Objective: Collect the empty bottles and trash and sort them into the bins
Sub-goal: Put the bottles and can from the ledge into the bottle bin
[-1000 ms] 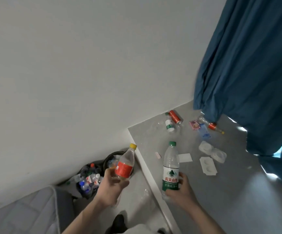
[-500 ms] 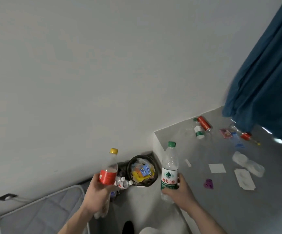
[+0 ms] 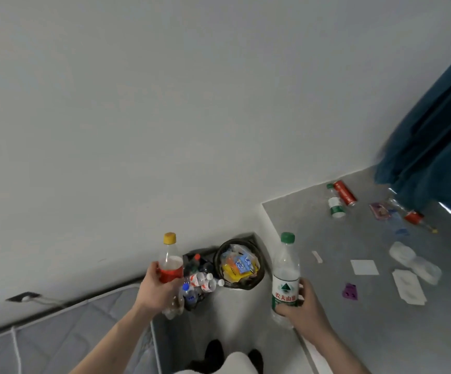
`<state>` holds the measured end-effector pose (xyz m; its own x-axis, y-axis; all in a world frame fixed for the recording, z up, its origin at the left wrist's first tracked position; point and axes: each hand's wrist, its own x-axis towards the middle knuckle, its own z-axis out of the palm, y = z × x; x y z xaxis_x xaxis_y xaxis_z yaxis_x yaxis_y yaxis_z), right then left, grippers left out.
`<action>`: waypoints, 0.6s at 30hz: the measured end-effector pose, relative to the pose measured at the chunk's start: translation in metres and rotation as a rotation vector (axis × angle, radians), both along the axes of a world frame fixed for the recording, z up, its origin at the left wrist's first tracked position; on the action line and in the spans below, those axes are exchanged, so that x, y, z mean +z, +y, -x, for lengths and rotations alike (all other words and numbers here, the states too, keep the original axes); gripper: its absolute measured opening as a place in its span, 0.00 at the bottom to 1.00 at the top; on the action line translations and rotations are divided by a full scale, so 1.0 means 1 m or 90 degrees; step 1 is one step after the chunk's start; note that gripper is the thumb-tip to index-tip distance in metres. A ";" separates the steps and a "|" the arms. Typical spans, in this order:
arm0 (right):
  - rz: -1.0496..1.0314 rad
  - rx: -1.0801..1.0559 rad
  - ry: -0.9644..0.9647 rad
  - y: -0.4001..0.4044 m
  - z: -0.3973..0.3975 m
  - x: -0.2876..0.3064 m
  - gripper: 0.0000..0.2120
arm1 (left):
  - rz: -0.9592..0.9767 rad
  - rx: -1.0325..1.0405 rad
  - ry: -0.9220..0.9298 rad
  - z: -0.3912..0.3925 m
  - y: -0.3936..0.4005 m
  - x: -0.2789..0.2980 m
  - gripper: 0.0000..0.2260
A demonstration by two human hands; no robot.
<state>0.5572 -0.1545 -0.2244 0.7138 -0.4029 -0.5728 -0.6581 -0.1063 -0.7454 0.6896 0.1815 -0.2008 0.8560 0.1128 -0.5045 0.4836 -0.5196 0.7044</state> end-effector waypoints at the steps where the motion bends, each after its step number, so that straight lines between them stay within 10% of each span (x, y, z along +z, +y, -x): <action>1: -0.002 0.010 -0.003 0.000 -0.004 -0.002 0.38 | 0.004 0.012 0.004 0.001 0.003 -0.006 0.22; 18: -0.068 0.009 0.031 0.079 -0.099 -0.068 0.35 | -0.073 -0.003 0.063 -0.107 0.054 -0.070 0.19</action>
<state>0.6561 -0.0759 -0.2921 0.6898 -0.3274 -0.6458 -0.6923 -0.0374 -0.7206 0.7967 0.2359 -0.2703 0.8033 0.1707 -0.5705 0.5453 -0.5960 0.5895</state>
